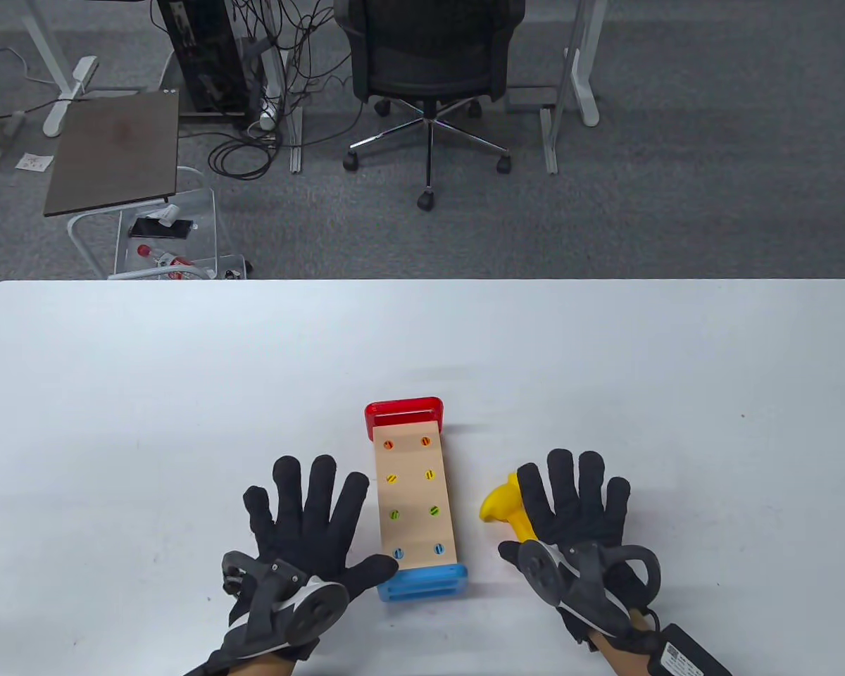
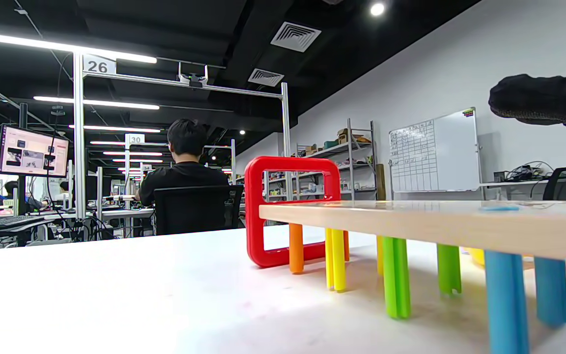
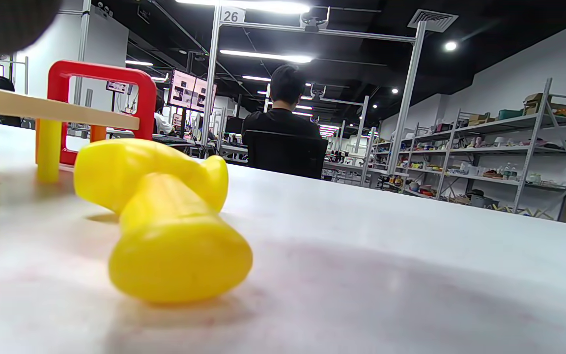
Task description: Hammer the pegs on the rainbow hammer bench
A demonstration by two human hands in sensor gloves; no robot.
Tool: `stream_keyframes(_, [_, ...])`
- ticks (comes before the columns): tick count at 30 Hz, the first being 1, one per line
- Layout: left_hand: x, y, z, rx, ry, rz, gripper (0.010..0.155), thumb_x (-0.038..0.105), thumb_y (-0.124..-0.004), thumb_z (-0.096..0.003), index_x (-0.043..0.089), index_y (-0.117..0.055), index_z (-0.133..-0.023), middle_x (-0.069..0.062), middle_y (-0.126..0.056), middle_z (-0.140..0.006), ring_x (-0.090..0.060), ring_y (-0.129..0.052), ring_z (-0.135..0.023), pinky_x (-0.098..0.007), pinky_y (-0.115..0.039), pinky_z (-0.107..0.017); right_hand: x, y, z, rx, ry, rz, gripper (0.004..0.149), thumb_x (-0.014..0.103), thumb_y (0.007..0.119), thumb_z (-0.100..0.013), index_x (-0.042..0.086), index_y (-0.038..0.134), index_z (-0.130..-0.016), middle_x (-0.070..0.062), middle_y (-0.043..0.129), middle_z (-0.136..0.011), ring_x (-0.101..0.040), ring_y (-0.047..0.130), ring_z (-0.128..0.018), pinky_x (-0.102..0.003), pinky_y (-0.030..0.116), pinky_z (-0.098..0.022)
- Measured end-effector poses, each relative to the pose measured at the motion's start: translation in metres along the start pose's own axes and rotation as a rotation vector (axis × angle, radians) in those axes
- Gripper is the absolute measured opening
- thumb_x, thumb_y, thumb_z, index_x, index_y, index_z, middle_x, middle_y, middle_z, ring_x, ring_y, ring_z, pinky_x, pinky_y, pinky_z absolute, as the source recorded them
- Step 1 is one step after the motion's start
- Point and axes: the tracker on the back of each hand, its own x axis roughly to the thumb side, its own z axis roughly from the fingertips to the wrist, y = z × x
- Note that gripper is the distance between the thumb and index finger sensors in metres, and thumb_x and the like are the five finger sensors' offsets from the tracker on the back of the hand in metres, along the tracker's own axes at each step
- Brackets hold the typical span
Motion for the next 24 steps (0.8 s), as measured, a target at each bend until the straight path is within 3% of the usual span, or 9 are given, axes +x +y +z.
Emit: stream_keyframes(24, [0.0036,0.0002,0.0007,-0.050,0.012,0.013,0.101,0.082,-0.050,-0.0533,0.017,-0.024,-0.126,-0.030,-0.015,-0.125,-0.072,-0.019,-0.105,-0.093,-0.022,-0.055,-0.0033,0.0016,-0.0019,0.067,0.028,0.010,0.098,0.072,0.065,-0.035,0.032,0.010,-0.105,-0.012,0.004,-0.115,-0.051,0.018,-0.110,-0.074,0.028,-0.076])
